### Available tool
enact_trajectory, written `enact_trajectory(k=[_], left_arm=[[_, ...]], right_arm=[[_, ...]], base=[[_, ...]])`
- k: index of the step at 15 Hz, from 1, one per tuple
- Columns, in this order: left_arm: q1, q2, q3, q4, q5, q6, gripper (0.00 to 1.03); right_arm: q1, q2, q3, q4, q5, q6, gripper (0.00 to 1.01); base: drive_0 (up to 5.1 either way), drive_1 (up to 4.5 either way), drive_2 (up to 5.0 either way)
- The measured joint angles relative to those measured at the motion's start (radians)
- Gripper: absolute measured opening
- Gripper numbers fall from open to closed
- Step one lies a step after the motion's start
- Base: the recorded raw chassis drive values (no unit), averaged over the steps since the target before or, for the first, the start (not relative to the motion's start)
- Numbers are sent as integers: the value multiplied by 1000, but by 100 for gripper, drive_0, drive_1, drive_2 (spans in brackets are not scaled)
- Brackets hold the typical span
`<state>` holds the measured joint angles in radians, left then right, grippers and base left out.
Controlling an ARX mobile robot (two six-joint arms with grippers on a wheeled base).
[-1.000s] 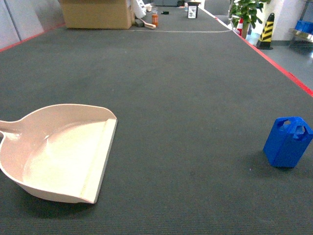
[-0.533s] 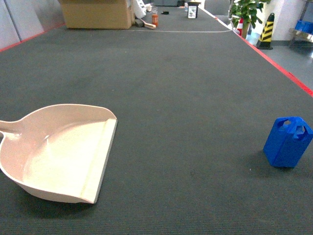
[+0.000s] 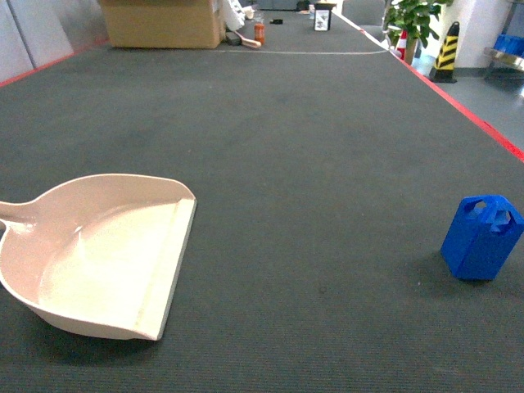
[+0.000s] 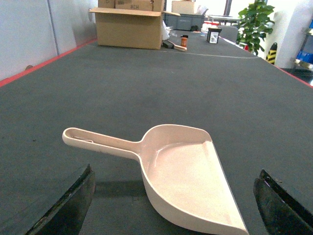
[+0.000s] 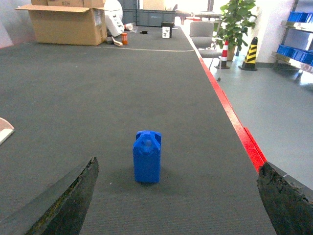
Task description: Place part in tray to right shelf
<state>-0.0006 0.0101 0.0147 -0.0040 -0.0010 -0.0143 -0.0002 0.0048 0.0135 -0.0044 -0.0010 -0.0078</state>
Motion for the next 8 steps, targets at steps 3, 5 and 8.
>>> enact_trajectory(k=[3, 5, 8], left_arm=[[0, 0, 0, 0, 0, 0, 98], [0, 0, 0, 0, 0, 0, 98], [0, 0, 0, 0, 0, 0, 98]], right_arm=[[0, 0, 0, 0, 0, 0, 98], [0, 0, 0, 0, 0, 0, 98], [0, 0, 0, 0, 0, 0, 98]], base=[[0, 0, 0], [0, 0, 0], [0, 0, 0]])
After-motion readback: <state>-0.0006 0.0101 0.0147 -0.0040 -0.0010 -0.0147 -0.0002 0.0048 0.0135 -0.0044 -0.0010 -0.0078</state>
